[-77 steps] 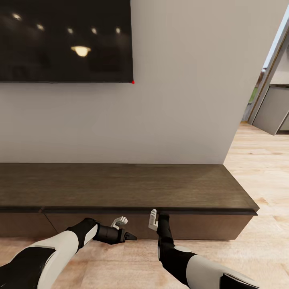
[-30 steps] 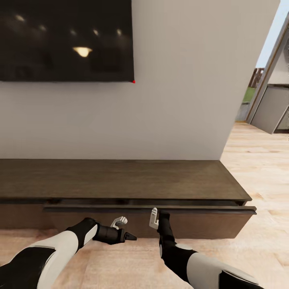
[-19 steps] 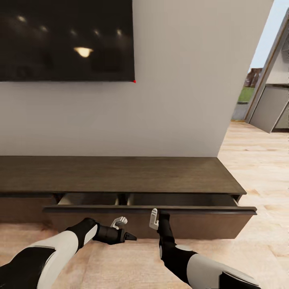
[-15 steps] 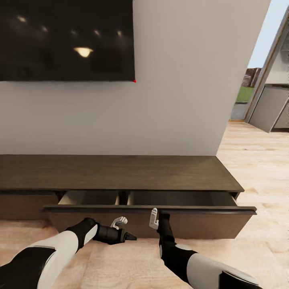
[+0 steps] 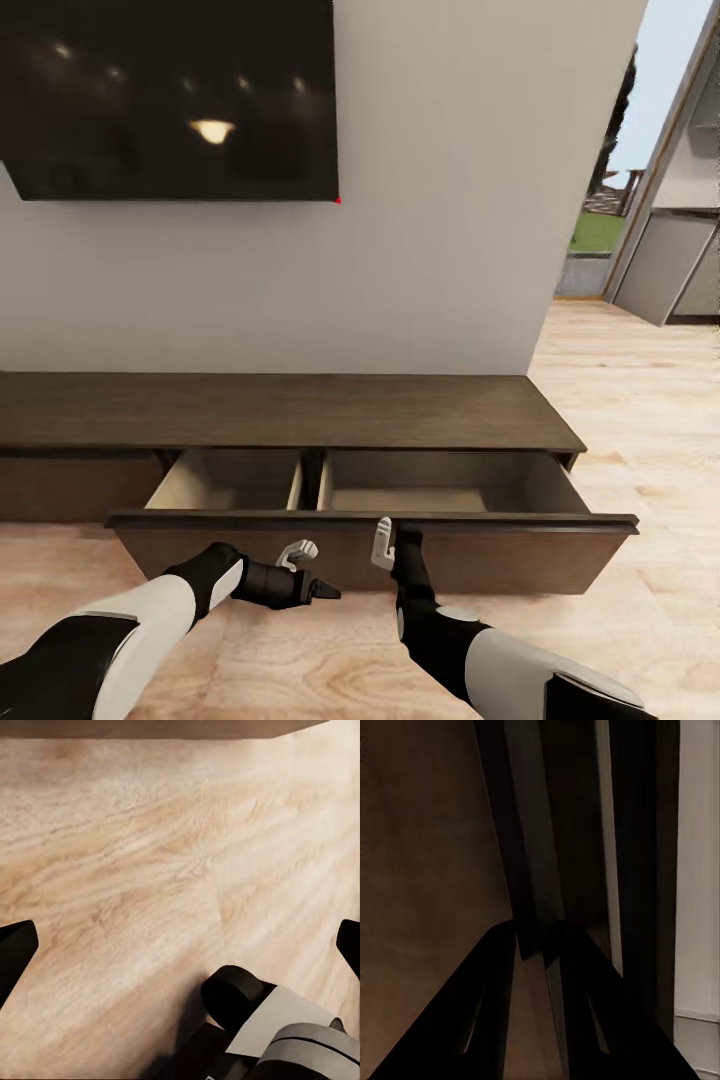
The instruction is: Place each of the two pumpkins and all three candles from the living room inside a cabinet in the living room (use any cabinet), then make sure every cabinet is closed, and position the cauldron so it is next to a table in the living room.
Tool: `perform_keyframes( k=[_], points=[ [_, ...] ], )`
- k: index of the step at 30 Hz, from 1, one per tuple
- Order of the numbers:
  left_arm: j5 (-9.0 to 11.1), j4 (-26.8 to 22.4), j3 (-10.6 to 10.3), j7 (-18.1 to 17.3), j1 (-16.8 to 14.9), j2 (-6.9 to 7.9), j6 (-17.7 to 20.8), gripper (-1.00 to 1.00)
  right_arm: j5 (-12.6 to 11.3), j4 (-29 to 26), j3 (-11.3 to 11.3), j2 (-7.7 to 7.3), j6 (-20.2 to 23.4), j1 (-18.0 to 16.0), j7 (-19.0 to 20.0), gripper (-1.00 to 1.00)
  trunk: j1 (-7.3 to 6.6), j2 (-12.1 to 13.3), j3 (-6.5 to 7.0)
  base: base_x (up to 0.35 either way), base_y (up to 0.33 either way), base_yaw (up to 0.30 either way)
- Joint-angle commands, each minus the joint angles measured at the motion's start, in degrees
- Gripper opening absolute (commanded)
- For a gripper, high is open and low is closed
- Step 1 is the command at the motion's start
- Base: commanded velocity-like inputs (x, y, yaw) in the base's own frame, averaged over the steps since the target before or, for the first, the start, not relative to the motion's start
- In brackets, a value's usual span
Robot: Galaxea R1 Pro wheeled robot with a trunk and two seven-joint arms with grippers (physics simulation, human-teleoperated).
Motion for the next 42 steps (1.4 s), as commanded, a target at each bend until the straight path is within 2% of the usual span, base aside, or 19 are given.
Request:
perform_keyframes(
  k=[1,19,20,32,42],
  points=[
    [0.12,-0.08,-0.42,-0.21,-0.01,0.01,0.19,1.0,-1.19,0.61,-0.66,0.01,0.1,1.06,0.16,-1.0,-0.03,-0.01,-0.06,-0.273,0.0,0.0],
    [0.12,-0.11,-0.42,-0.22,-0.01,0.1,0.19,1.0,-1.19,0.65,-0.63,0.01,0.03,1.06,0.2,-1.0,-0.03,-0.01,-0.06,-0.263,0.0,0.0],
    [0.12,-0.12,-0.42,-0.22,-0.01,0.1,0.19,1.0,-1.19,0.66,-0.63,0.01,0.04,1.06,0.22,1.0,-0.03,-0.01,-0.06,-0.258,0.0,0.0],
    [0.12,-0.06,-0.42,-0.35,-0.01,0.1,0.18,1.0,-1.19,1.6,-0.63,0.01,-0.03,1.06,1.46,1.0,-0.03,-0.01,-0.06,-0.243,0.0,0.0],
    [0.12,-0.06,-0.42,-0.37,-0.01,0.05,0.01,1.0,-1.26,1.7,-0.69,0.01,-0.1,1.09,1.61,1.0,-0.03,-0.01,-0.06,-0.031,0.0,0.0]
  ],
)
